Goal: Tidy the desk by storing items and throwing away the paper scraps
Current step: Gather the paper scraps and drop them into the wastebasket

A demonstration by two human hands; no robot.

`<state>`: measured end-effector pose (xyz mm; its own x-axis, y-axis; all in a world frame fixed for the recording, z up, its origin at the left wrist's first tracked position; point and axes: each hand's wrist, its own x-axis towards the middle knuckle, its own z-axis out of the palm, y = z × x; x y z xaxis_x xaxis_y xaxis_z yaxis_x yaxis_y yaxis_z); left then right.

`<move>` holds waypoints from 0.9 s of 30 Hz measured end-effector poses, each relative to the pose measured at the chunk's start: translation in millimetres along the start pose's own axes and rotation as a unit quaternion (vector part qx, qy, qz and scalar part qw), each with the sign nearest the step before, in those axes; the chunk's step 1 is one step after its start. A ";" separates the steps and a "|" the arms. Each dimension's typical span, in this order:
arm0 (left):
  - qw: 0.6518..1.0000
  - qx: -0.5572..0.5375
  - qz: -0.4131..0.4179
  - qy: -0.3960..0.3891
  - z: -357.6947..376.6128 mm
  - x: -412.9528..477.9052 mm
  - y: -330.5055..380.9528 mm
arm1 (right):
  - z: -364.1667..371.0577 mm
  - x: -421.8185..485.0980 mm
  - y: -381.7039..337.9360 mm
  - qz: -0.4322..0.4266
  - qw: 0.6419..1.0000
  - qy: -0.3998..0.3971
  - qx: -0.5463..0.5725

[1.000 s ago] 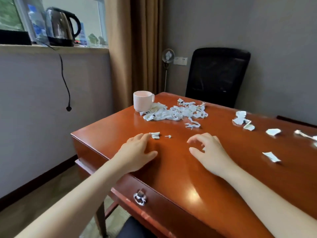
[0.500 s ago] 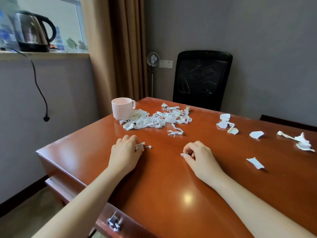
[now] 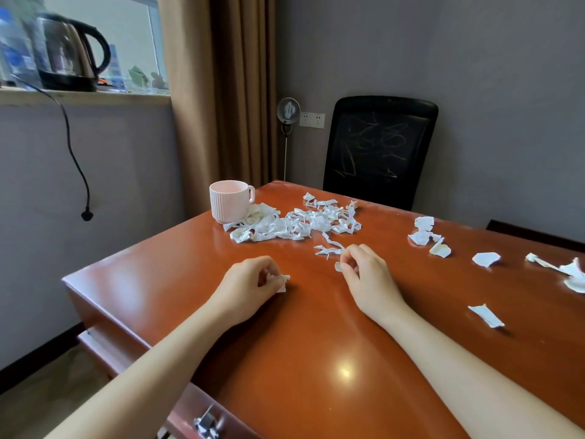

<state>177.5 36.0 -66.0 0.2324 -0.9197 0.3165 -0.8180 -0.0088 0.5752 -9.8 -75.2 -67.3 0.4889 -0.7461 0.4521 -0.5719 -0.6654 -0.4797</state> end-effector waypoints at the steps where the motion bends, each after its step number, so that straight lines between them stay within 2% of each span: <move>1: 1.000 0.022 0.002 -0.013 1.6 2.0 0.9 | 1.8 3.5 1.3 -0.002 1.000 0.007 0.002; 4: 0.994 0.105 -0.005 -0.028 6.9 9.0 1.4 | 6.5 14.6 4.3 0.005 1.000 0.012 -0.005; 7: 0.987 0.155 -0.019 -0.027 10.3 18.0 0.0 | 11.2 25.4 7.6 0.023 0.998 -0.022 -0.058; 13: 0.981 0.175 -0.074 0.027 14.9 42.0 -11.0 | 22.0 46.1 11.7 0.047 0.988 -0.052 -0.140; 18: 0.972 0.209 -0.095 0.049 20.8 67.3 -20.6 | 31.2 64.8 14.6 0.042 0.985 -0.075 -0.152; 27: 0.974 0.206 -0.086 0.028 28.8 99.6 -31.7 | 44.9 98.8 19.8 0.008 0.985 -0.111 -0.130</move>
<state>211.5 -66.7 -74.5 0.4044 -0.8675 0.2897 -0.9031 -0.3288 0.2762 56.7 -163.2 -65.9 0.5942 -0.7626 0.2557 -0.7162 -0.6463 -0.2634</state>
